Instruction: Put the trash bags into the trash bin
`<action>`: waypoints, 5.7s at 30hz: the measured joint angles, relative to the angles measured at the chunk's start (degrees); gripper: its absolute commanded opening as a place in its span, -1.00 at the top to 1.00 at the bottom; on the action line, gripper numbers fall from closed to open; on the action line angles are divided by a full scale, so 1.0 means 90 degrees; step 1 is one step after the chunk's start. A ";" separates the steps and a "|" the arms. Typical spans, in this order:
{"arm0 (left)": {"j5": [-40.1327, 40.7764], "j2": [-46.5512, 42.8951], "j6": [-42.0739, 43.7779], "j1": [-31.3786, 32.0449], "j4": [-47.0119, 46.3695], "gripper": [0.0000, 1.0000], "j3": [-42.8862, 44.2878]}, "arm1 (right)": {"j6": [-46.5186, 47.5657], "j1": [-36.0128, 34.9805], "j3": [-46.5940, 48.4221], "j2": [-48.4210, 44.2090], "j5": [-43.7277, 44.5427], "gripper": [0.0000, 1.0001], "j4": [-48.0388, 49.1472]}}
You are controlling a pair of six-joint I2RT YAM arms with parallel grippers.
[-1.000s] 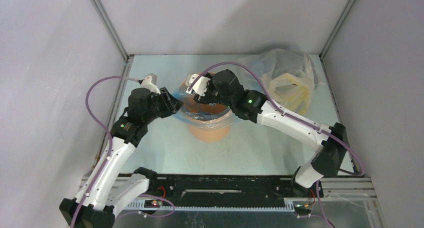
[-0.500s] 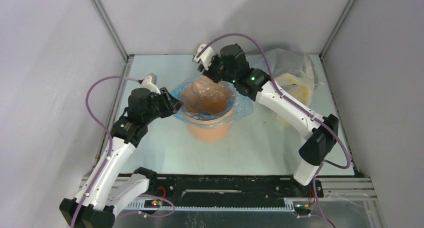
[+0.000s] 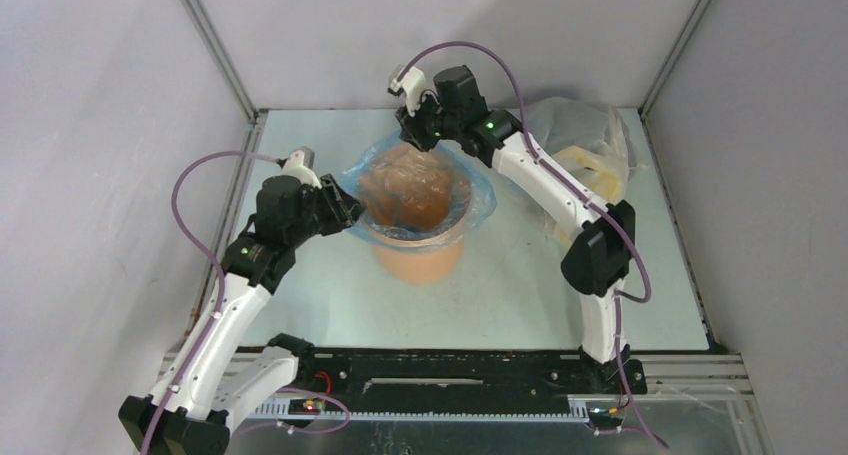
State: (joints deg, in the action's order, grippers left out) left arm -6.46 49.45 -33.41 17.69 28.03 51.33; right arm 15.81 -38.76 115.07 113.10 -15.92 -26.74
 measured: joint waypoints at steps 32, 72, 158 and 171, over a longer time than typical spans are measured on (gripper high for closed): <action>-0.0153 -0.0036 0.0051 -0.0029 -0.0007 -0.18 -0.0036 | -0.2006 0.1416 0.1365 0.1914 -0.2271 0.09 -0.1241; -0.3395 0.0976 0.0797 -0.2322 -0.0916 0.05 0.0321 | -0.1853 0.0413 0.0034 -0.1064 0.0668 0.30 -0.3417; -0.2246 0.0891 0.0095 -0.2123 -0.1547 0.99 -0.0988 | -0.3951 0.1659 -0.5270 -0.5248 -0.0682 -0.64 -0.0517; -0.2244 0.0891 0.0095 -0.2123 -0.1547 0.99 -0.0988 | -0.5180 0.1428 -0.5977 -0.4962 -0.0282 -0.19 0.0121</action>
State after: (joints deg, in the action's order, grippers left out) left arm -26.65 57.47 -32.56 -1.41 14.11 42.44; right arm -30.81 -25.91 61.28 68.45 -18.46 -25.65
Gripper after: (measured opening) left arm 0.005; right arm 0.645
